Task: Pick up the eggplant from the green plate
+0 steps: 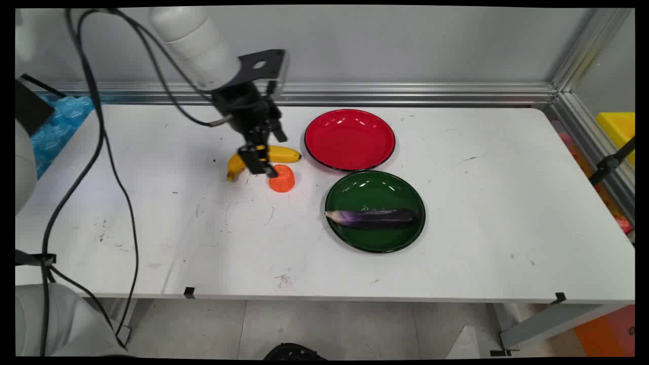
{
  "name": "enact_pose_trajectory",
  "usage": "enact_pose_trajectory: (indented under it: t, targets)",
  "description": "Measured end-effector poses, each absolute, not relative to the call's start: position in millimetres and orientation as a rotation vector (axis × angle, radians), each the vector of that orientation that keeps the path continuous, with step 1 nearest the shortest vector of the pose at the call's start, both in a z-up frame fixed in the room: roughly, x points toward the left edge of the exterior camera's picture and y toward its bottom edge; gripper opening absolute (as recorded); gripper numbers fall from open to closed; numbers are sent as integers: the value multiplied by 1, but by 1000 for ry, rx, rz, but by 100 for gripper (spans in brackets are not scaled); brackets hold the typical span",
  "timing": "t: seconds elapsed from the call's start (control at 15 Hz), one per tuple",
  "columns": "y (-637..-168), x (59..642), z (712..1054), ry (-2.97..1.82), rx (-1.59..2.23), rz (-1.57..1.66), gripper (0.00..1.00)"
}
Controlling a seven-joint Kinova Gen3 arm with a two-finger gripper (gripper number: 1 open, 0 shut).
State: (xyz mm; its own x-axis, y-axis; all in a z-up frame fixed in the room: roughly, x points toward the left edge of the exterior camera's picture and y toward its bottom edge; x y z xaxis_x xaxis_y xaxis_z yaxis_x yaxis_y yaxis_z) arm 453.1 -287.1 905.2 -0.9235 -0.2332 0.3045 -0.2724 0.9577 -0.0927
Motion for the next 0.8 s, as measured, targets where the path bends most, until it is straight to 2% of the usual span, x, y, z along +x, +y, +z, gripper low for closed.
enact_pose_trajectory:
  t: [0.33, 0.8]
  targets:
    - [-306, 399, 899, -2739, 436, 193, 100]
    - [-321, 328, 871, -2667, 428, 168, 100]
